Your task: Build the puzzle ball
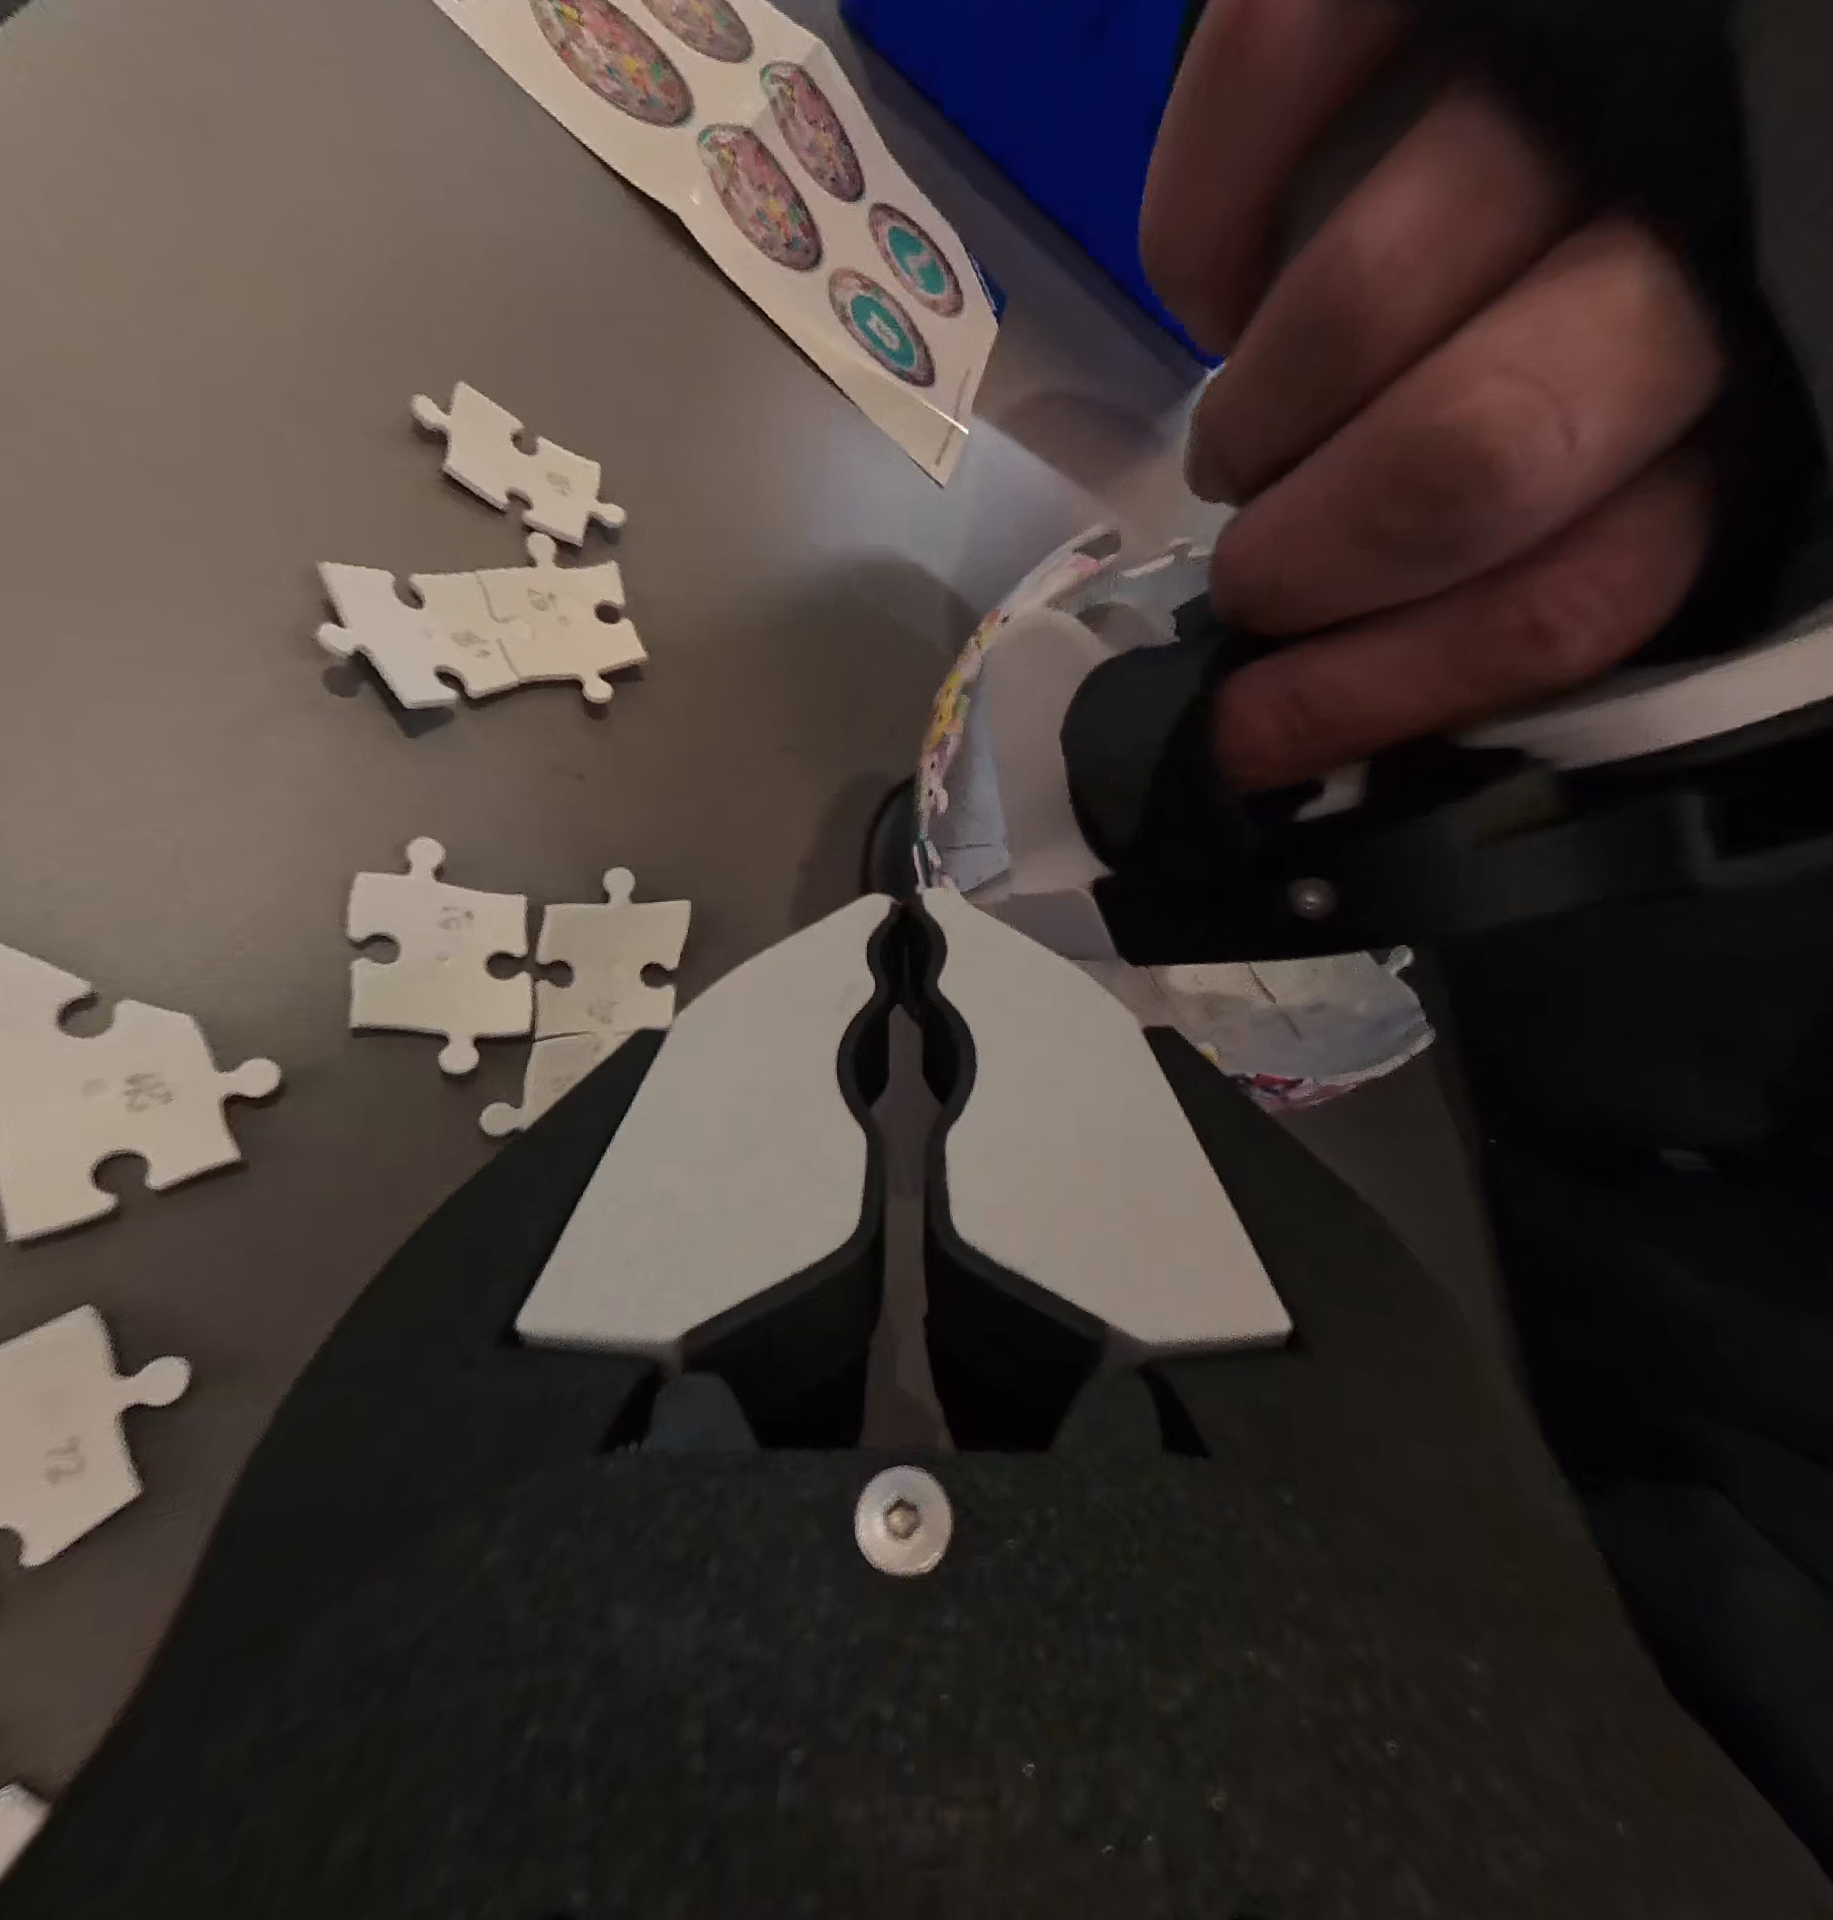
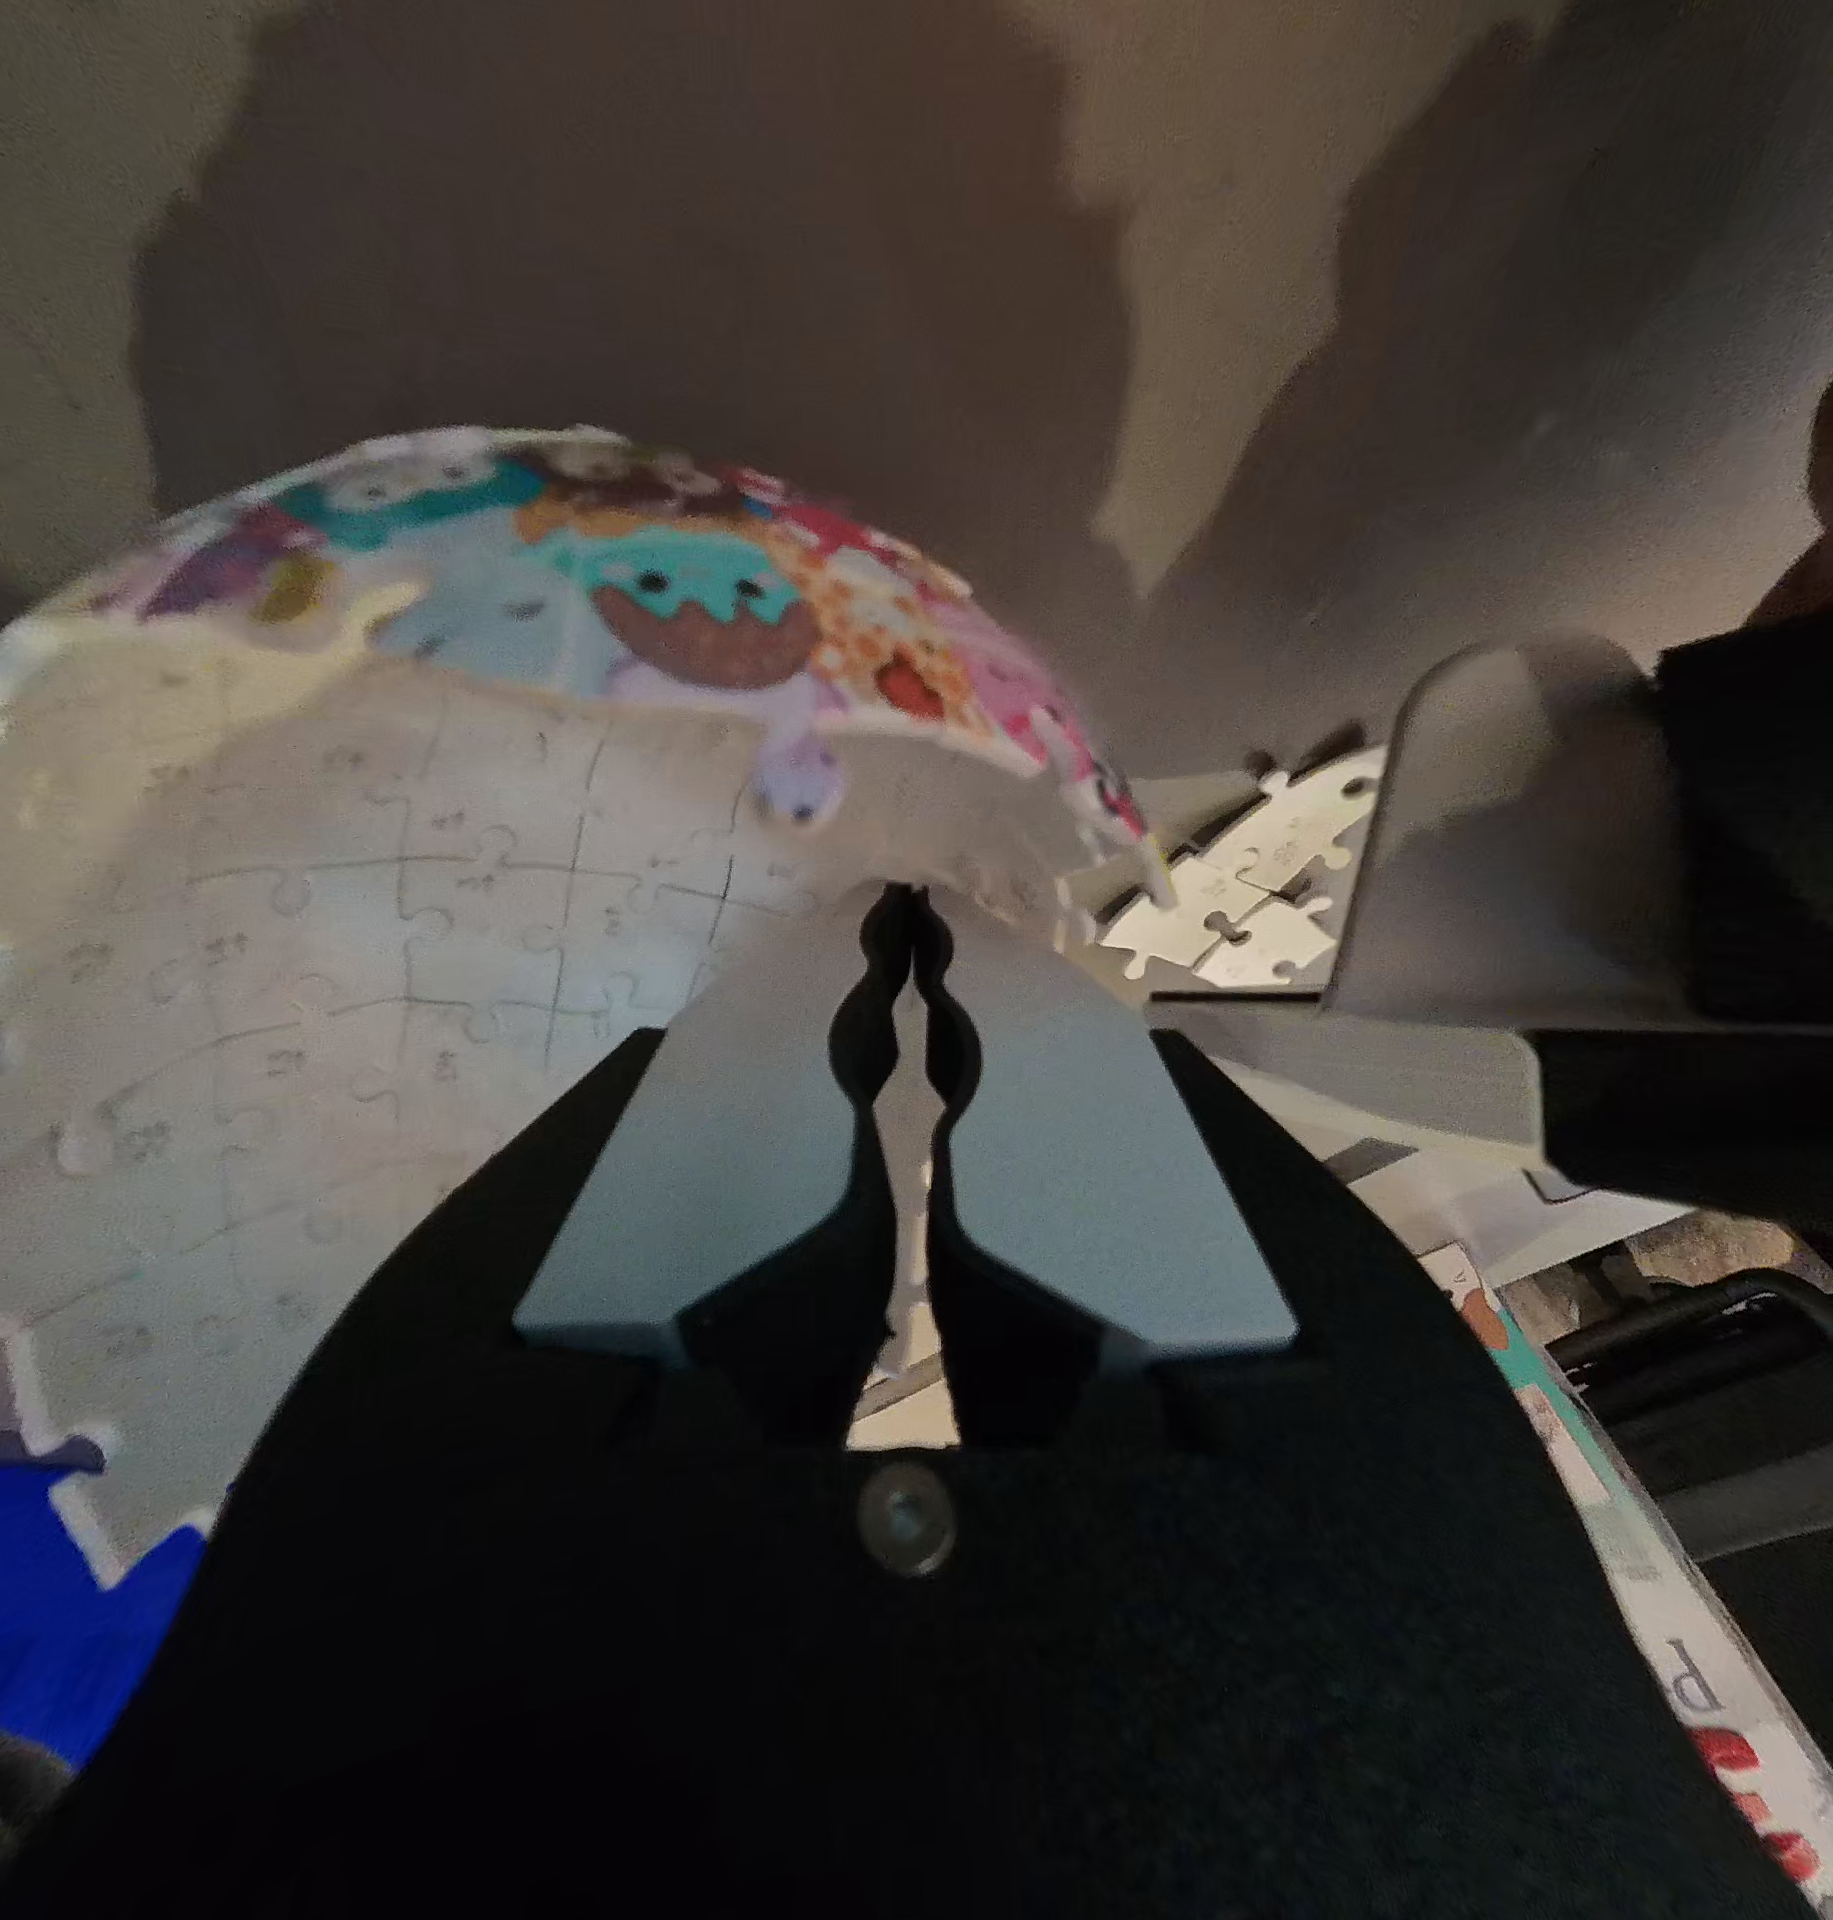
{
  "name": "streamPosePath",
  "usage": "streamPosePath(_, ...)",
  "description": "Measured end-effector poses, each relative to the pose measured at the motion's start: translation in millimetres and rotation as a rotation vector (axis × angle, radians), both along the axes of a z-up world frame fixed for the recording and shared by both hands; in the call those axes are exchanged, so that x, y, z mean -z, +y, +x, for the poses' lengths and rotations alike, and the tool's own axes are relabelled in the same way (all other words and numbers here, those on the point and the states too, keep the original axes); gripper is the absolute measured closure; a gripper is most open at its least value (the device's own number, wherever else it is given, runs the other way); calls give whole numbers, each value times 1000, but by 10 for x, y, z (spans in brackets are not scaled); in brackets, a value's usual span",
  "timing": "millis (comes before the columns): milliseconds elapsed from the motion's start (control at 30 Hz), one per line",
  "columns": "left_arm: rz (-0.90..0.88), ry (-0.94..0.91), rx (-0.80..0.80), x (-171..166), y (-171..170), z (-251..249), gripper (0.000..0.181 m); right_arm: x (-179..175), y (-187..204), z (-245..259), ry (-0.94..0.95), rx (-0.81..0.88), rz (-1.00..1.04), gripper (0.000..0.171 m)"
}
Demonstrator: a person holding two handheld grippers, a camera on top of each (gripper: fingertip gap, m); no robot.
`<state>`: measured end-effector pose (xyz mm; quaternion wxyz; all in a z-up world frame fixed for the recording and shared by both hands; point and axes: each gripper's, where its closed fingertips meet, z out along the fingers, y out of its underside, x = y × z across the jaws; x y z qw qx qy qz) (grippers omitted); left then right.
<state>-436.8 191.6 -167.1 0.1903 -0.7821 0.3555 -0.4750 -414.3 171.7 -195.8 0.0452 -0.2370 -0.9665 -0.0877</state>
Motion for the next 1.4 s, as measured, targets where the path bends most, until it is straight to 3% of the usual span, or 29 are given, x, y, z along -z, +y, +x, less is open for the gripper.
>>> streamPosePath(500, -38, 150, 106, 257, -201, 30, 181, 4, 7, -19, -32, -2, -9, 171)
streamPosePath(1100, -56, 186, 68, 435, -116, 143, 181, -18, 10, -37, 39, 24, -33, 171)
streamPosePath(1400, -58, 216, 58, 456, -122, 181, 181, 44, -58, 50, -12, 30, -55, 171)
